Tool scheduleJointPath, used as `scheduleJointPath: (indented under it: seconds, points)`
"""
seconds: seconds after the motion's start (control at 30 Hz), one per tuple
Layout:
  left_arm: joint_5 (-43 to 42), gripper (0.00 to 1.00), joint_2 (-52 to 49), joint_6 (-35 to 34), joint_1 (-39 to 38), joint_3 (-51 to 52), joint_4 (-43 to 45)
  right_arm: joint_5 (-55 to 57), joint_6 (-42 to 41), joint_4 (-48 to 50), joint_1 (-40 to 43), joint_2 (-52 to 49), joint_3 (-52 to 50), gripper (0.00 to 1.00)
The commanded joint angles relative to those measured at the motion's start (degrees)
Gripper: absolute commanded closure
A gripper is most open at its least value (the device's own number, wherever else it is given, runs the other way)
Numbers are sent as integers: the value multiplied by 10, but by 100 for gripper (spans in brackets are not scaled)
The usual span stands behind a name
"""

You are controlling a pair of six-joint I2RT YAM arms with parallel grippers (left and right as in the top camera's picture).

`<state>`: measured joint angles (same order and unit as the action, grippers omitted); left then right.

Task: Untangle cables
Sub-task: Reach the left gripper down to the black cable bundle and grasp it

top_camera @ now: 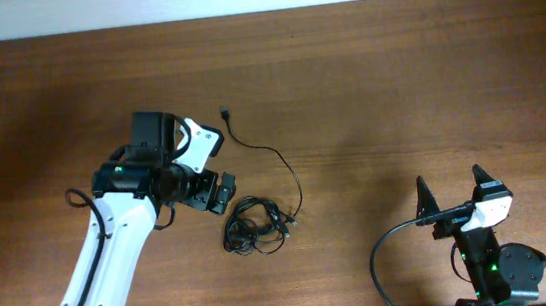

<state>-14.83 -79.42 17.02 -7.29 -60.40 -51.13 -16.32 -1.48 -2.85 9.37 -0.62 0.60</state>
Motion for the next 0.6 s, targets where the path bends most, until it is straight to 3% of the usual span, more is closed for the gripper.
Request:
scheduleJointPath:
  seconds: [0.0, 0.57]
  points:
    - [-11, 1, -5, 10, -2, 27, 9, 5, 0, -4, -4, 4, -3, 1]
    - [-26, 1, -5, 10, -2, 117, 101, 5, 0, -4, -4, 4, -3, 1]
